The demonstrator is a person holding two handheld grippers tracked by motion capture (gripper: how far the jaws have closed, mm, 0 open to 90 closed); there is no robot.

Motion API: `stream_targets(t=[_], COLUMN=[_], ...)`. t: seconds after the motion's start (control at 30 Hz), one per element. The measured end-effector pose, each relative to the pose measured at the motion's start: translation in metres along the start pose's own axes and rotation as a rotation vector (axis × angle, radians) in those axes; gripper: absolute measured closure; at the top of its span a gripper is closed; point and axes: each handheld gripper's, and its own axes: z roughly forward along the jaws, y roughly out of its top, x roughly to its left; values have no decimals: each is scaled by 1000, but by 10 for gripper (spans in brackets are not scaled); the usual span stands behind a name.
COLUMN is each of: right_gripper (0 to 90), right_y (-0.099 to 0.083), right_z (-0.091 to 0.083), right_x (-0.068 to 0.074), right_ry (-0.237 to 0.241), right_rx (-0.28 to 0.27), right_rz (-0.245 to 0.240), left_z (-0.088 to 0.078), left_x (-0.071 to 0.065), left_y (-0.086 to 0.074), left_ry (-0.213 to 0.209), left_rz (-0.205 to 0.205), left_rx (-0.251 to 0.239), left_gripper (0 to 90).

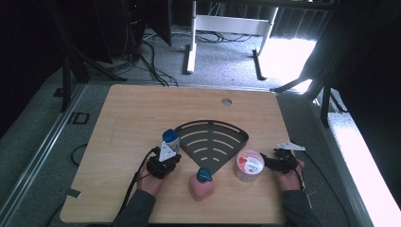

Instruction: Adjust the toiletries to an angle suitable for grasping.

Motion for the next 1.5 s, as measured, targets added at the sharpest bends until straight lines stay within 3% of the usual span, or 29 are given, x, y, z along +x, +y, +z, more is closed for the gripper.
stream_targets(t=[0.67, 0.97, 1.5], right_gripper=[301, 301, 301], right_y=[0, 0, 0], right_z=[0, 0, 0], right_x=[0, 0, 0], right_ry=[0, 0, 1], right_rx=[-1, -1, 0], right_rz=[0, 1, 1], left_z=[14, 22, 27], left_x=[19, 18, 37], left_y=[-2, 5, 6], left_ry=[74, 74, 123], left_rz=[-57, -18, -56], left_rx=[15, 20, 43], left_gripper=[898, 897, 897])
